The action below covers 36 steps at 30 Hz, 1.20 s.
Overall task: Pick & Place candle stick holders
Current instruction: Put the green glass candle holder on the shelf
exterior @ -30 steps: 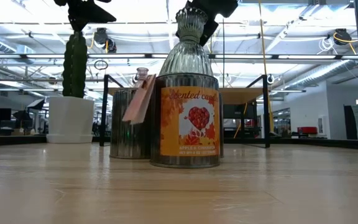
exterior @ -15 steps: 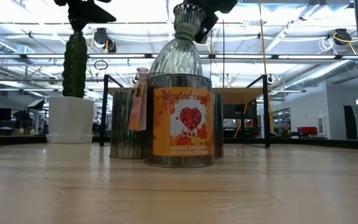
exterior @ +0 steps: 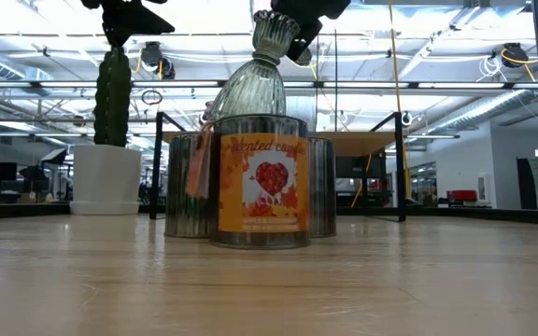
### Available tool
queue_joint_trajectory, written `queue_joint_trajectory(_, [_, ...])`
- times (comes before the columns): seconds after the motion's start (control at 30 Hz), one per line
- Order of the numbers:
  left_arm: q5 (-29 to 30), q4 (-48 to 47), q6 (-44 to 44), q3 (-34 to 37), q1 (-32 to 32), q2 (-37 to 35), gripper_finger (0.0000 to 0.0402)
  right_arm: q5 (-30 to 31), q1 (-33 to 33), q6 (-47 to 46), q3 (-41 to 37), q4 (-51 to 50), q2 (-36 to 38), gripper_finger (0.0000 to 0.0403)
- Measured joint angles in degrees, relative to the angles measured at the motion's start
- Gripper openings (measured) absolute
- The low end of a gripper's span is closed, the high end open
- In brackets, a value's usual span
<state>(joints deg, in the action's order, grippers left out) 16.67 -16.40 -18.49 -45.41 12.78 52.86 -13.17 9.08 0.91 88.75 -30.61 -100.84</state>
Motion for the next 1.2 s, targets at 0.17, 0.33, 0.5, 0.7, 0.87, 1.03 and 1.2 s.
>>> queue_joint_trajectory(0.17, [0.0, 0.03, -0.18, 0.0, 0.0, 0.0, 0.0234, -0.07, 0.0, -0.04, 0.01, 0.16, 0.0, 0.0018])
queue_joint_trajectory(0.33, [-0.02, 0.58, -2.62, 0.0, 0.0, 0.0, 0.0235, -0.13, 0.0, -0.13, 0.02, 0.5, 0.0, 0.0018])
queue_joint_trajectory(0.5, [-0.04, 2.63, -5.65, 0.0, 0.01, 0.0, 0.0234, -0.37, 0.0, -0.18, 0.07, 1.42, 0.75, 0.0017])
queue_joint_trajectory(0.7, [-0.09, 3.9, -5.48, 0.0, 0.01, 0.02, 0.0234, -0.39, -0.09, -0.42, 0.26, 3.19, 2.49, 0.0017])
queue_joint_trajectory(0.87, [-0.15, 4.63, -5.68, 0.0, 0.07, 0.02, 0.0235, -0.36, -0.09, -0.58, 0.12, 2.12, 2.97, 0.0017])
queue_joint_trajectory(1.03, [-1.38, 6.28, -7.08, 0.0, 0.43, 0.88, 0.0234, -0.39, -0.11, -0.53, 0.13, 1.69, 3.04, 0.0017])
queue_joint_trajectory(1.2, [-3.14, 11.36, -5.82, -0.02, 2.67, 6.07, 0.0234, -0.48, -0.75, -0.46, 0.13, 2.03, 3.04, 0.0017])
